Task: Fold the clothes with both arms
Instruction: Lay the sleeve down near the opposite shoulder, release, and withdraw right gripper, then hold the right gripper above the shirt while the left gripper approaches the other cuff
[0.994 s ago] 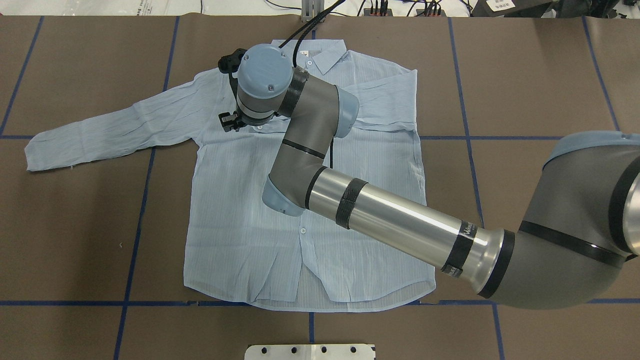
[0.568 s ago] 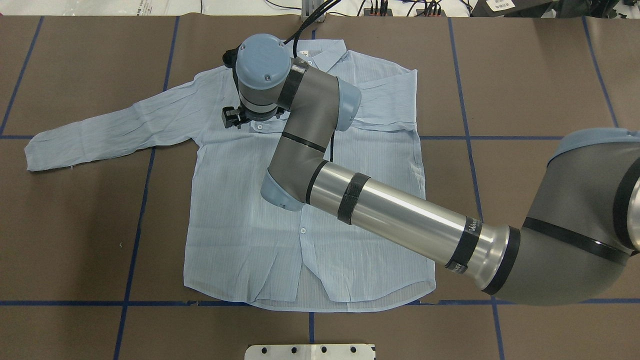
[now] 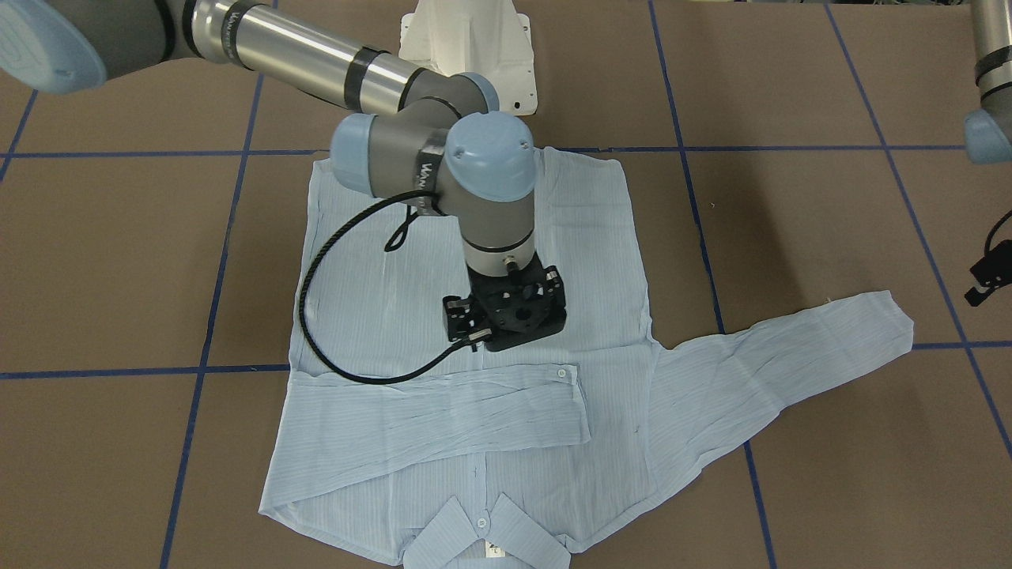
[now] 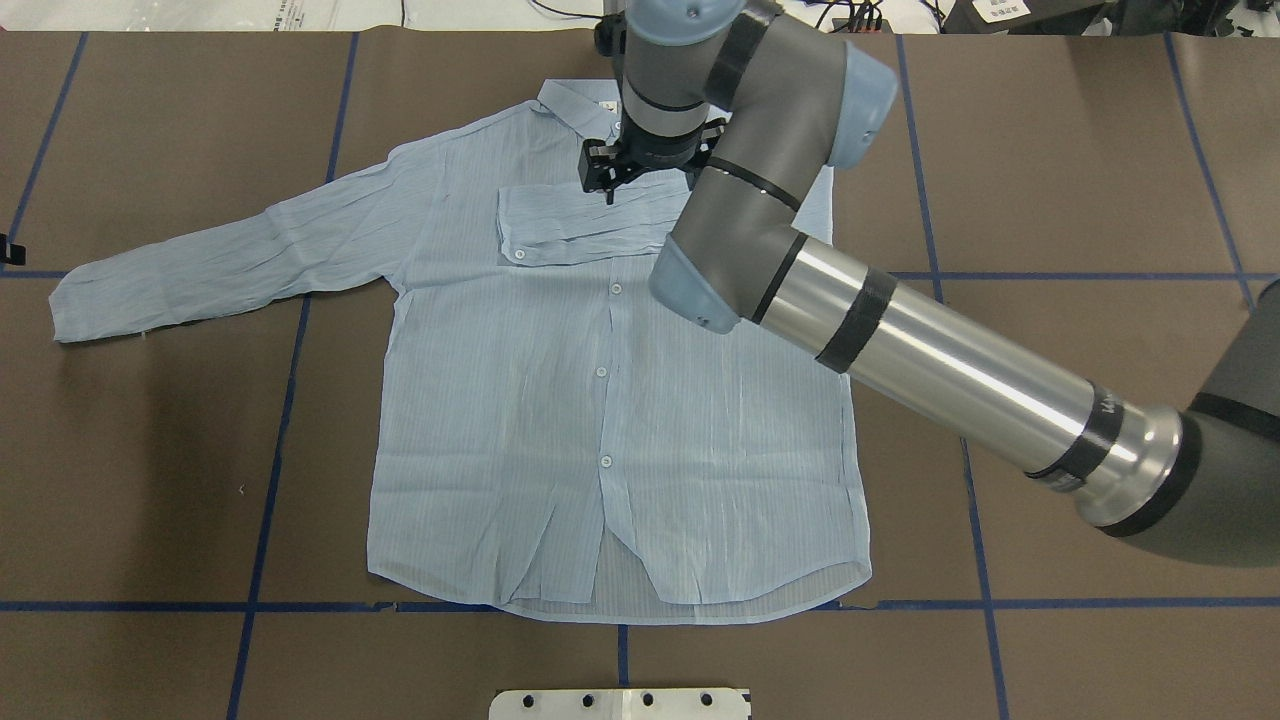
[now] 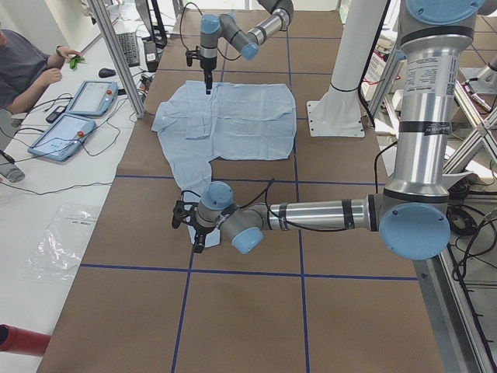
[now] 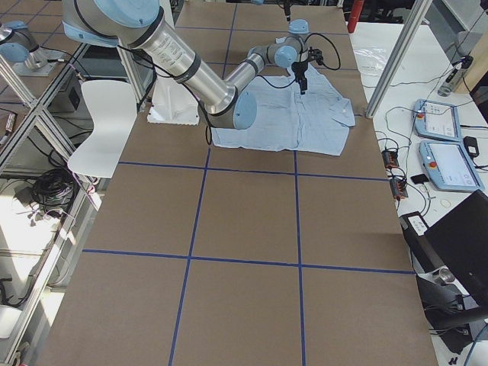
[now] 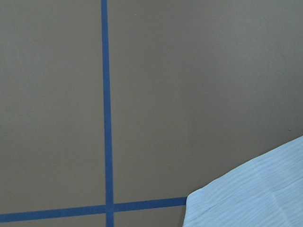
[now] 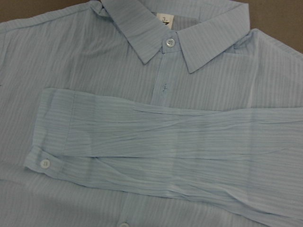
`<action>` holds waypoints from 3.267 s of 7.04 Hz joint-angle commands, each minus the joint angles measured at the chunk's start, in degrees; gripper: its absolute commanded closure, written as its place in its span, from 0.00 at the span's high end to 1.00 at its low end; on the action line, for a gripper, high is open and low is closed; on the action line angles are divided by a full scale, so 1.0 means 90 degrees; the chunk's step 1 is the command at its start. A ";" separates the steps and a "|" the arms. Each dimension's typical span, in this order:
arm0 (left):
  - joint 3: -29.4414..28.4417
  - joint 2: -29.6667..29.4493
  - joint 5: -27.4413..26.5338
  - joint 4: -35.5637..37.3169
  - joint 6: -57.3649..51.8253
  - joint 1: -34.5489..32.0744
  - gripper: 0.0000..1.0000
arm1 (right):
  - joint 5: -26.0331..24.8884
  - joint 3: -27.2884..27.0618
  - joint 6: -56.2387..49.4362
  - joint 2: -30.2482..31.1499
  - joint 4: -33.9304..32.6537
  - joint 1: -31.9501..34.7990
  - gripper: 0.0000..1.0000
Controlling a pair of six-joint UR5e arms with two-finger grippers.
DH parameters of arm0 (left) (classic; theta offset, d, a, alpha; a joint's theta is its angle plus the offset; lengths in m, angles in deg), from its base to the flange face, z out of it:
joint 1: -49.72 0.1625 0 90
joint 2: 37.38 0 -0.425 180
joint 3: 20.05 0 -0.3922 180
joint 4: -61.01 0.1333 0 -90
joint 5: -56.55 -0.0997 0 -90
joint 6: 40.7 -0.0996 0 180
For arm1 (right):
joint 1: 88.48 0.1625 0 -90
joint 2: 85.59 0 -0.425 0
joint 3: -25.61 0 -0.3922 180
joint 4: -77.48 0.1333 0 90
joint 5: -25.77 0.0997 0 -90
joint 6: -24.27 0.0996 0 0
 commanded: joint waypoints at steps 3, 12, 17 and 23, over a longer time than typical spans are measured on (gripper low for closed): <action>-0.0571 -0.0191 -0.0779 -0.0366 0.0341 0.0648 0.88 | 0.1156 -0.1530 -0.1647 0.1809 -0.0417 0.1274 1.00; -0.0905 -0.0416 -0.0720 -0.0368 0.0312 0.0863 0.50 | 0.1228 -0.1884 -0.1826 0.2232 -0.0408 0.1472 1.00; -0.0885 -0.0367 -0.0691 -0.0319 -0.0079 0.0854 0.50 | 0.1179 -0.1884 -0.1826 0.2242 -0.0408 0.1462 1.00; -0.0826 -0.0377 -0.0525 -0.0309 -0.0079 0.0815 0.50 | 0.1140 -0.1884 -0.1817 0.2262 -0.0399 0.1433 1.00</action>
